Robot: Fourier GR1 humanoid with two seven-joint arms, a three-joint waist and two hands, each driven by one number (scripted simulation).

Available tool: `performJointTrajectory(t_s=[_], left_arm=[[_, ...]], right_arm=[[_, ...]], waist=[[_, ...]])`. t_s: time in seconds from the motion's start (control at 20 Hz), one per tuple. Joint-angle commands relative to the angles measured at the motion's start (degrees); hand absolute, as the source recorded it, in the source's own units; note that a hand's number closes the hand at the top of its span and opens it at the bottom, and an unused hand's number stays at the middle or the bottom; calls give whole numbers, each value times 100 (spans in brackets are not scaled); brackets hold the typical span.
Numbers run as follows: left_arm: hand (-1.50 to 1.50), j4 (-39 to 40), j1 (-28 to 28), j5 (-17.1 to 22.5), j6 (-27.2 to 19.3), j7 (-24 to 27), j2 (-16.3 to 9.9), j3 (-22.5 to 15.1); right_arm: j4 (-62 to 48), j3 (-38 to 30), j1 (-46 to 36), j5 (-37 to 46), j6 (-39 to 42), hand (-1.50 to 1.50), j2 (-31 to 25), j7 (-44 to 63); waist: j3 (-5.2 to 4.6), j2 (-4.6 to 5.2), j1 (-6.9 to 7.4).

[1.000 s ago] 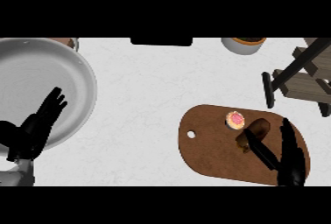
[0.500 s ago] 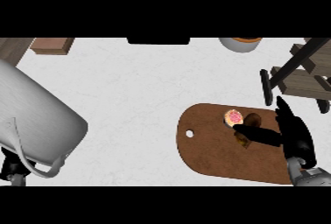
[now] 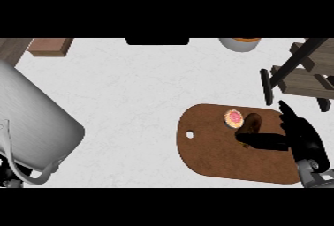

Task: Pick the cupcake from the cutting board and place it in the tiered basket

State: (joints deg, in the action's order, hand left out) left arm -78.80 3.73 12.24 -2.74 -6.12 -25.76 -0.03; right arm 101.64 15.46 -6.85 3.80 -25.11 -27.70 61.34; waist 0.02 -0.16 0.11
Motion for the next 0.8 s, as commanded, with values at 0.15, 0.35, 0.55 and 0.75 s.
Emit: performJointTrajectory(t_s=[0.15, 0.35, 0.55, 0.75], left_arm=[[0, 341, -238, -52, 201, -16, 38, 206], [0, -212, 260, -52, 311, -124, 7, 342], [0, 89, 245, -311, 357, 143, 275, 320], [0, -153, 97, -426, 321, -158, 427, 345]], right_arm=[[32, -634, 91, -450, 503, -150, -84, 498], [528, -125, 817, 65, 105, -150, 469, 259], [42, -271, 434, 93, 258, -150, 772, 138], [-512, -265, 70, 457, 130, -150, 1179, -65]], waist=[[-4, 19, -26], [-2, 6, -7], [-3, 13, 9], [-2, 17, 20]])
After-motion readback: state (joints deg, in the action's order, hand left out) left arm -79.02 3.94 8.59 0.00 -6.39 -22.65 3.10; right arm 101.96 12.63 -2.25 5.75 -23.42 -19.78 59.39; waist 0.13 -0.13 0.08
